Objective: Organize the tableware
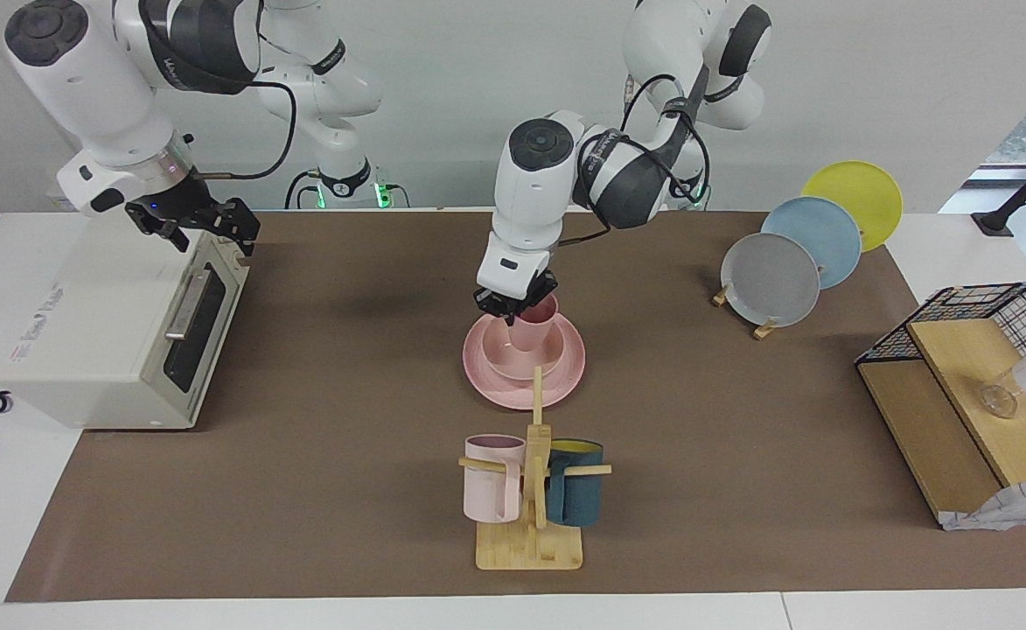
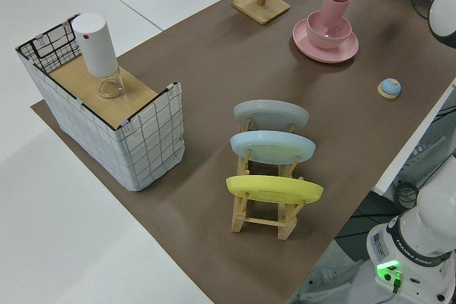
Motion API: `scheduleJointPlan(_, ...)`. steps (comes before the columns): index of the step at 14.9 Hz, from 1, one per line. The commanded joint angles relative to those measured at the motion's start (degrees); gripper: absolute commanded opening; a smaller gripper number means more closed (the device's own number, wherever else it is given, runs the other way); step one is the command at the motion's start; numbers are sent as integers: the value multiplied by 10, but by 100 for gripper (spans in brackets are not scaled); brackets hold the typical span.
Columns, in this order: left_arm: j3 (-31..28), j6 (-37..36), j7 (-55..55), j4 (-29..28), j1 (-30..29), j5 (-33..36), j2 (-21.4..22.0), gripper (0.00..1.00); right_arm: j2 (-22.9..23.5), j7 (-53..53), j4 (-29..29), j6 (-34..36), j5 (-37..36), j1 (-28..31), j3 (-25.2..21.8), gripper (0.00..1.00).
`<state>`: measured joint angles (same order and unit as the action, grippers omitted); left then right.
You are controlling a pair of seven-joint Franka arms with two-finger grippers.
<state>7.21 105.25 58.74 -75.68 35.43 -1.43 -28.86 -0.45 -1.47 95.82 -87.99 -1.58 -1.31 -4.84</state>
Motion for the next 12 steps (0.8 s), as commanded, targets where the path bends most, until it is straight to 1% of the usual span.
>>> scheduleJointPlan(1, -9, 42, 12, -35, 7, 10, 5, 0, -5, 14, 2, 6, 4, 4, 1, 100)
scheduleJointPlan(3, -10, 64, 12, -53, 6, 10, 5, 0, -5, 13, 2, 6, 4, 4, 2, 100)
scheduleJointPlan(12, -10, 96, 11, -78, 8, 18, 6, 0, -5, 14, 2, 6, 4, 4, 2, 100)
